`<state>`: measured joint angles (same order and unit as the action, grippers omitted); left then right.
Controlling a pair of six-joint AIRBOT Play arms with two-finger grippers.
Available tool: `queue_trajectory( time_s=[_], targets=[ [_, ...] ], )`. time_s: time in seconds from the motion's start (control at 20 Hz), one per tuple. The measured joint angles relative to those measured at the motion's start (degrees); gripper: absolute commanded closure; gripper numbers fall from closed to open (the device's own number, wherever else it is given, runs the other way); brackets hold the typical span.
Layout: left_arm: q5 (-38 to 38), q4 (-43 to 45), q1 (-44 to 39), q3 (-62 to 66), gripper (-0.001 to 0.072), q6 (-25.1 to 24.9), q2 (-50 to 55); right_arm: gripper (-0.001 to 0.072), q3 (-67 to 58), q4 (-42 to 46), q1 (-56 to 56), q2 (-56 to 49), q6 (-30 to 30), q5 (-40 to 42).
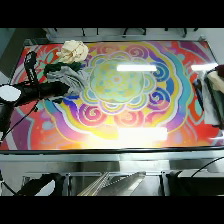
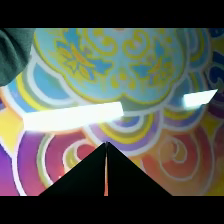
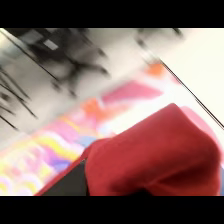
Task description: Fold the shirts.
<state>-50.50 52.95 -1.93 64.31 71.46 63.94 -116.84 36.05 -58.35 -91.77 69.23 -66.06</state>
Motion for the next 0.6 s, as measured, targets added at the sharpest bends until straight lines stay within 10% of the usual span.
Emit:
queue_trajectory(
  time_s=[0.45, 0.5, 0.55, 0.6],
  targets=[
    [2.2, -0.1, 0.0, 0.0, 0.0691, -0.9, 0.7, 0.0683, 1.6, 27.8, -1.4, 3.1, 20.9, -19.4],
    [1.8, -0.1, 0.0, 0.1, 0.0691, -0.9, 0.8, 0.0577, 1.9, 29.3, -1.4, 3.1, 22.0, -20.5],
    [1.2, -0.1, 0.0, 0.2, 0.0691, -1.0, 0.8, 0.0166, 2.1, 30.4, -1.4, 3.2, 22.8, -21.1],
    [0.6, -0.1, 0.0, 0.5, 0.0691, -1.1, 0.8, 0.001, 2.3, 31.3, -1.4, 3.2, 23.3, -21.3]
  ],
)
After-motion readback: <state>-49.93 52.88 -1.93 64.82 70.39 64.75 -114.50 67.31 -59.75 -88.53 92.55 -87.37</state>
